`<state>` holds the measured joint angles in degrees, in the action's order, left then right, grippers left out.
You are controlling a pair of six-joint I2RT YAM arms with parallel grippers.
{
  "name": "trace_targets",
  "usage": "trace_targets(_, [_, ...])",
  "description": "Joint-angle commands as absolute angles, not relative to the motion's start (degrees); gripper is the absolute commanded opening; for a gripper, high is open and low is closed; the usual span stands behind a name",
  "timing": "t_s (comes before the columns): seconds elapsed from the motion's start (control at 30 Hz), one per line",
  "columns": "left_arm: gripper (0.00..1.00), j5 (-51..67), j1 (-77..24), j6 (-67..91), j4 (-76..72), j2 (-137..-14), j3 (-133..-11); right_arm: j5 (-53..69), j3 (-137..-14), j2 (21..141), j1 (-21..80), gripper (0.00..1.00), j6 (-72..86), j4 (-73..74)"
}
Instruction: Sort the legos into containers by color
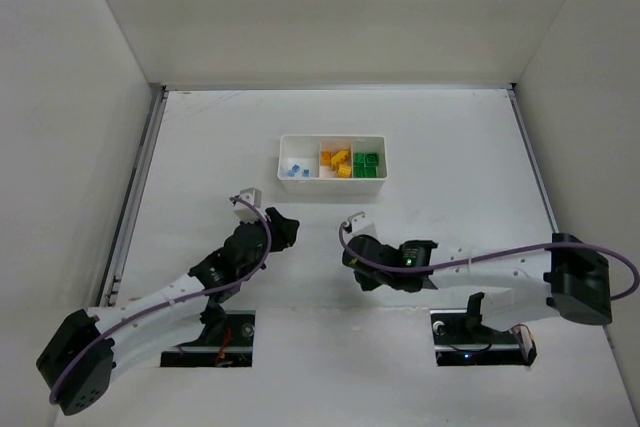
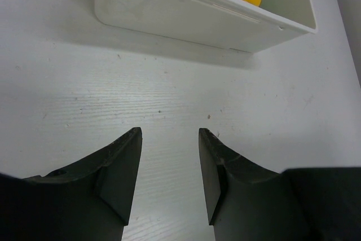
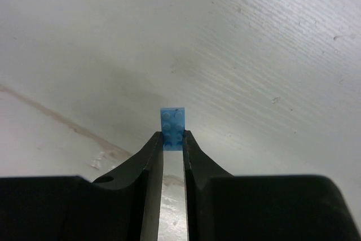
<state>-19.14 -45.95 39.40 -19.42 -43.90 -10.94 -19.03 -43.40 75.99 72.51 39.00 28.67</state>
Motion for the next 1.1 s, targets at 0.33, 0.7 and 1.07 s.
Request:
trace_targets(0.33, [0.50,-19.7,-34.7,42.9,-9.3,-33.7,-11.3,-15.4,-67.5,87.8,55.4,0.19,22.1,5.5])
trace_targets(0.7, [0.56,-19.0,-32.0,43.3,-6.2,-30.8,-9.2,-12.0,-87.7,107.8,46.9,0.41,26.4,1.5])
trace_targets(1.07, [0.68,-19.1,-31.4,43.2,-6.6,-31.9,-9.7,-19.7,-63.6,86.3,48.4,0.59,25.7,-7.6])
